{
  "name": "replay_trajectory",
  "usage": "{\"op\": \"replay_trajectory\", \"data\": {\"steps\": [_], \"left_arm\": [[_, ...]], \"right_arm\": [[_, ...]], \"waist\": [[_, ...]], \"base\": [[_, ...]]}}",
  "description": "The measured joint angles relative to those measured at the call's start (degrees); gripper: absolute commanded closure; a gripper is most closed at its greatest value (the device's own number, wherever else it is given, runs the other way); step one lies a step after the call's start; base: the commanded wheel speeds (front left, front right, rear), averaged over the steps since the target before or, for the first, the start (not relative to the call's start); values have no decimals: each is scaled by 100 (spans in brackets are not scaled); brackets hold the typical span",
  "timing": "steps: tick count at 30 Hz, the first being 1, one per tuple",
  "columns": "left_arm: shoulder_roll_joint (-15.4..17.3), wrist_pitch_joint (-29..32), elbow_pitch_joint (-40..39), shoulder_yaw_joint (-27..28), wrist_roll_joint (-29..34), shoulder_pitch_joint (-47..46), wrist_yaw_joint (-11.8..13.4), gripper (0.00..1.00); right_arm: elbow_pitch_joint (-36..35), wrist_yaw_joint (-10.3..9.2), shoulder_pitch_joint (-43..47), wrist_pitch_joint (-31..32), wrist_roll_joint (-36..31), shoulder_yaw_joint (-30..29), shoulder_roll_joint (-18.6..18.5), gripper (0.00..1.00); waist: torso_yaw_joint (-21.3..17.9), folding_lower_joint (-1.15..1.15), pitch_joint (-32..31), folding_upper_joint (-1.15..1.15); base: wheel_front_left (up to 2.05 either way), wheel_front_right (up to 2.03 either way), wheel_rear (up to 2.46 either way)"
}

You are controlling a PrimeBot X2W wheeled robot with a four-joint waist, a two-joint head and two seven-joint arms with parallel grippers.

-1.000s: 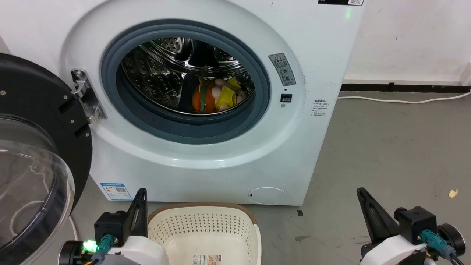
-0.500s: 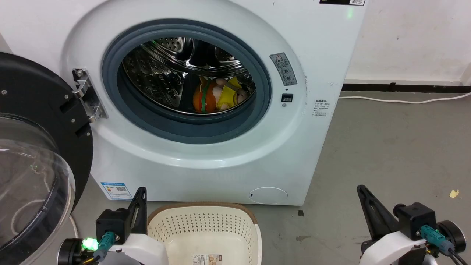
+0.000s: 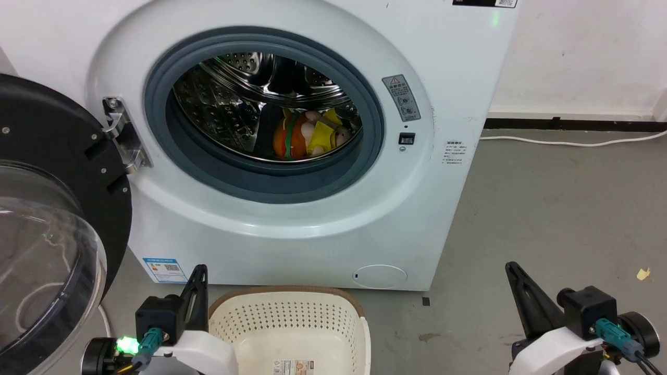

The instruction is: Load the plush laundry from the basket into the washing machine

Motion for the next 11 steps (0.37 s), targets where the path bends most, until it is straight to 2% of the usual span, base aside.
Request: {"op": "replay_trajectory", "data": {"steps": [11], "left_arm": [[0, 0, 0, 0, 0, 0, 0, 100]], "right_arm": [[0, 0, 0, 1, 0, 0, 0, 100]], "waist": [[0, 0, 0, 0]], "base": [[0, 0, 0]]}}
